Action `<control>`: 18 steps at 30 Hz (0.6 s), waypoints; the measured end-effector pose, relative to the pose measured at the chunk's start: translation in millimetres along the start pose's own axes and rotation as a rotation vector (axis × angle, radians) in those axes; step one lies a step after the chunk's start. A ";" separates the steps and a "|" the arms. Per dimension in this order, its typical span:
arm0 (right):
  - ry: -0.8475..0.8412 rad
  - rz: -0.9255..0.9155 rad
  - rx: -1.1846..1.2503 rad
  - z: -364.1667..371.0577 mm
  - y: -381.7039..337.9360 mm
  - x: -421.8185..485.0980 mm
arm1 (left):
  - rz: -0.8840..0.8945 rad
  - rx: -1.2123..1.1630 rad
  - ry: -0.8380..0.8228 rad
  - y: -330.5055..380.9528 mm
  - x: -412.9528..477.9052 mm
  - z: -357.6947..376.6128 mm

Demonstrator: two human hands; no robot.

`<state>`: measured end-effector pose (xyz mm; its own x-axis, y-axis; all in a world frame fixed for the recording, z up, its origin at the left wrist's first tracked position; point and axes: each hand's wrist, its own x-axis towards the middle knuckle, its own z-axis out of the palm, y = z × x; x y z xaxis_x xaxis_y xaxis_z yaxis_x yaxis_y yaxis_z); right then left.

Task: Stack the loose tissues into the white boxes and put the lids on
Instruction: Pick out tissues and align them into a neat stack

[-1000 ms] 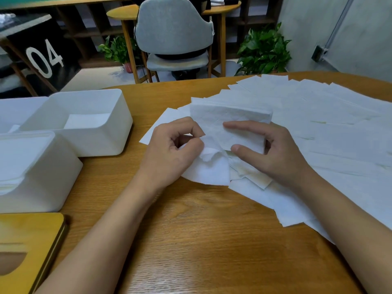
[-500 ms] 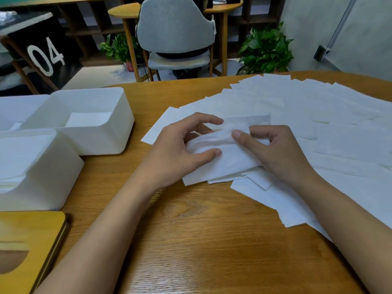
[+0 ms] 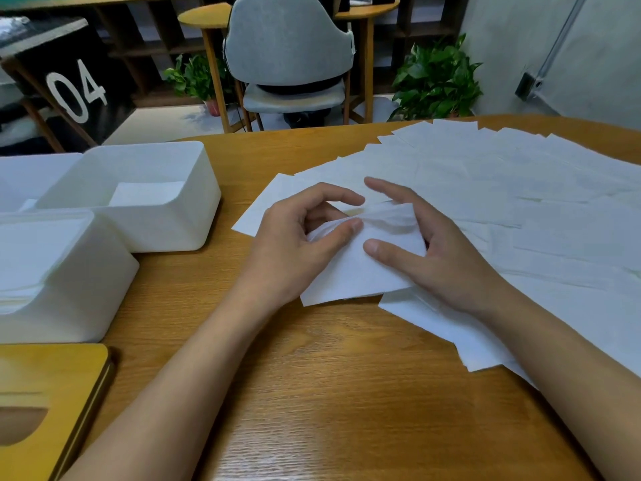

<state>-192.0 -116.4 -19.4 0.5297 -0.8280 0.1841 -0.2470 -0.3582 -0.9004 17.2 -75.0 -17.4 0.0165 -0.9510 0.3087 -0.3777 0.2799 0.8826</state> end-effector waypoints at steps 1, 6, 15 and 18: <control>-0.007 -0.003 -0.001 0.3 1.5 0.1 | 0.000 0.000 0.015 -0.5 0.4 0.5; 0.001 -0.041 0.020 1.9 3.9 -0.4 | -0.012 0.028 0.053 0.5 1.0 1.4; 0.152 -0.043 0.101 -1.9 6.9 3.9 | -0.070 0.209 0.286 -6.5 1.7 -2.2; 0.218 -0.003 0.212 -6.1 5.5 6.8 | -0.278 -0.036 0.208 -3.9 5.1 -7.0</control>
<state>-194.7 -126.6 -20.7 0.3383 -0.9082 0.2465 -0.0584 -0.2817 -0.9577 25.2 -80.0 -16.8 0.3034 -0.9456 0.1172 -0.2993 0.0222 0.9539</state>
